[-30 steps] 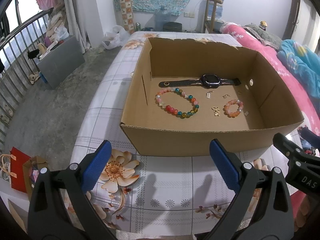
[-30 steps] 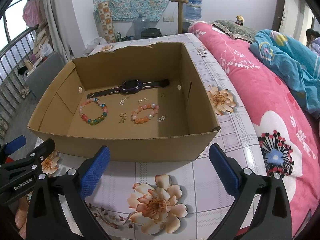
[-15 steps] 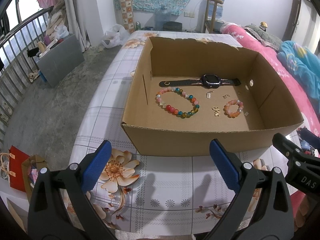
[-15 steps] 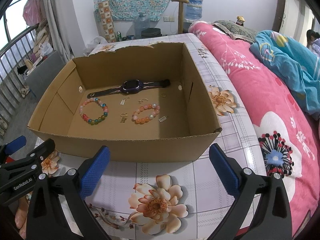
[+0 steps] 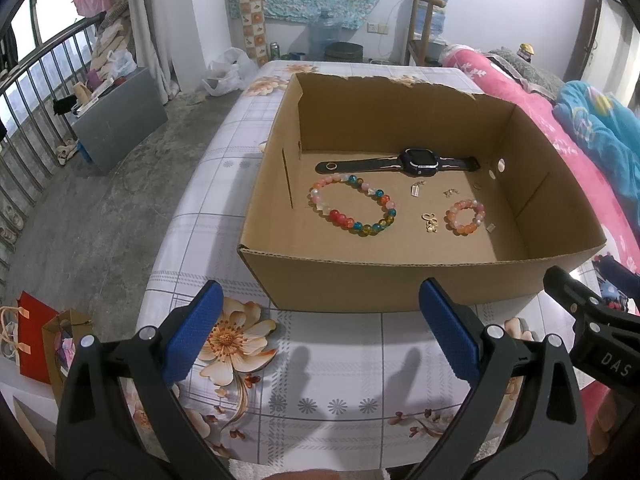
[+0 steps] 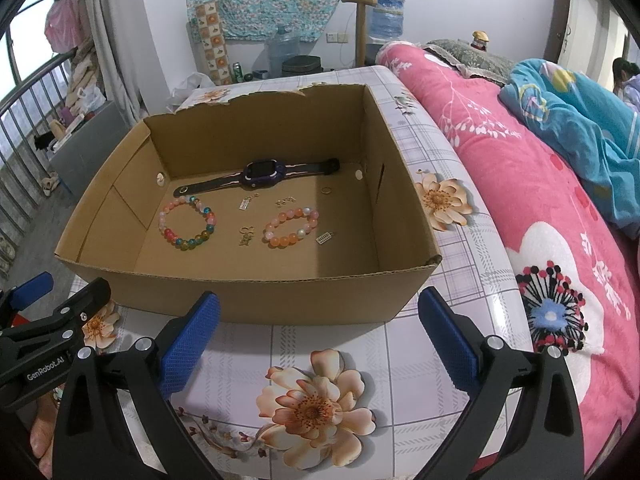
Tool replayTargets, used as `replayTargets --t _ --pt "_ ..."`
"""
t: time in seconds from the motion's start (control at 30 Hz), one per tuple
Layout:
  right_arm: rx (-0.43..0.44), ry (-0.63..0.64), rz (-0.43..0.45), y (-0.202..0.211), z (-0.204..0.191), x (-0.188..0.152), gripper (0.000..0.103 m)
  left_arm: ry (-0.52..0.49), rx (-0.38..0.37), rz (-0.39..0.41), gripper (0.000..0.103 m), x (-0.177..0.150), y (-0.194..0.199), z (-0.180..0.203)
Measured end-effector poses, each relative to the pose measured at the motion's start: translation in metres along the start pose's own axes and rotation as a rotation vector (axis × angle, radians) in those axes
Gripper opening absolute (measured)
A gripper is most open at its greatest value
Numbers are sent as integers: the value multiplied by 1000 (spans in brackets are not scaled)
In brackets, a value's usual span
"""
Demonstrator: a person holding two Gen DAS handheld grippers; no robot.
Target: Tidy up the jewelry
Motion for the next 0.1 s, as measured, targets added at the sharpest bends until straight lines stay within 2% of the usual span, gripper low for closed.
replayTargets --t 0.1 --pt "0 0 0 0 0 0 97 0 0 -2 95 0 0 0"
Point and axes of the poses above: each gripper's, at about its wrist camera, not at the fingertips, and y roughly against the way its jaws point, z to its right, x to its top, the point moved 9 cm from there along -y, roughly the way its jaws point, and after that the axes turned 14 degrees about y, right-handed, at the moved point
